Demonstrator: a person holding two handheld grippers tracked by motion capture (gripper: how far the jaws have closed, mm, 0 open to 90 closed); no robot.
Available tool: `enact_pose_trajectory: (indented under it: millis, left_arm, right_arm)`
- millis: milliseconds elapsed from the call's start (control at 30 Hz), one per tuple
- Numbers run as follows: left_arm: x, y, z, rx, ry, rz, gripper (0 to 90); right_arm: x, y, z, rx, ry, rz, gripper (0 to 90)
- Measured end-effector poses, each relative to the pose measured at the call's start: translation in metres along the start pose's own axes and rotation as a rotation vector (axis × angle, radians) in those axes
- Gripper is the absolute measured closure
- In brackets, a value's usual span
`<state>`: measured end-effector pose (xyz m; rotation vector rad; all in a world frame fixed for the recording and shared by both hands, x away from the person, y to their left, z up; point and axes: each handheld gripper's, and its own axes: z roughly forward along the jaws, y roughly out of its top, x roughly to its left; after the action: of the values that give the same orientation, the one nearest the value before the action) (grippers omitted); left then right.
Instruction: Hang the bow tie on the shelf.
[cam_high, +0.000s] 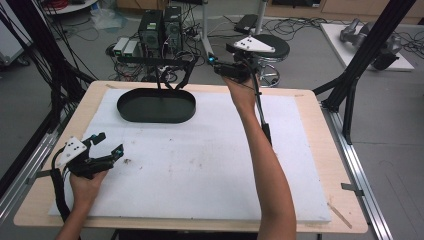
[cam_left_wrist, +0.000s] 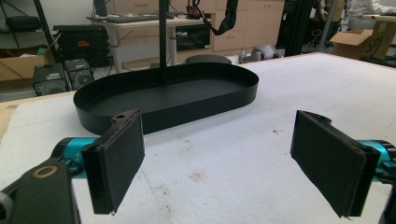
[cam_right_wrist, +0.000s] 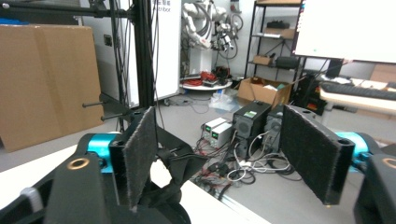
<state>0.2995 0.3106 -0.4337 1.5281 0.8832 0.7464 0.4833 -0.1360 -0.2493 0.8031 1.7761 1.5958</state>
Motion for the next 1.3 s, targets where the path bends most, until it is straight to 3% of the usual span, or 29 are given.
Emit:
enact_pose_trajectory:
  millis: [267,400,633,1000,1300]
  left_arm:
    - [0.0,0.0,0.0,0.006,-0.001,0.006,17.5]
    - [0.0,0.0,0.0,0.007,0.001,0.007,17.4]
    - [0.0,0.0,0.0,0.013,0.004,0.01,17.3]
    - [-0.001,0.0,0.001,0.02,0.012,0.012,17.2]
    - [-0.002,0.0,0.001,0.028,0.015,0.015,16.9]
  right_arm:
    - [-0.008,0.014,-0.044,-0.041,-0.016,-0.006,23.2]
    - [-0.012,0.011,-0.067,-0.045,-0.02,0.003,21.7]
    - [-0.015,0.003,-0.1,-0.057,-0.037,-0.023,21.1]
    - [-0.012,-0.017,-0.159,-0.089,-0.07,-0.047,19.8]
    - [-0.014,-0.053,-0.198,-0.111,-0.111,0.003,17.9]
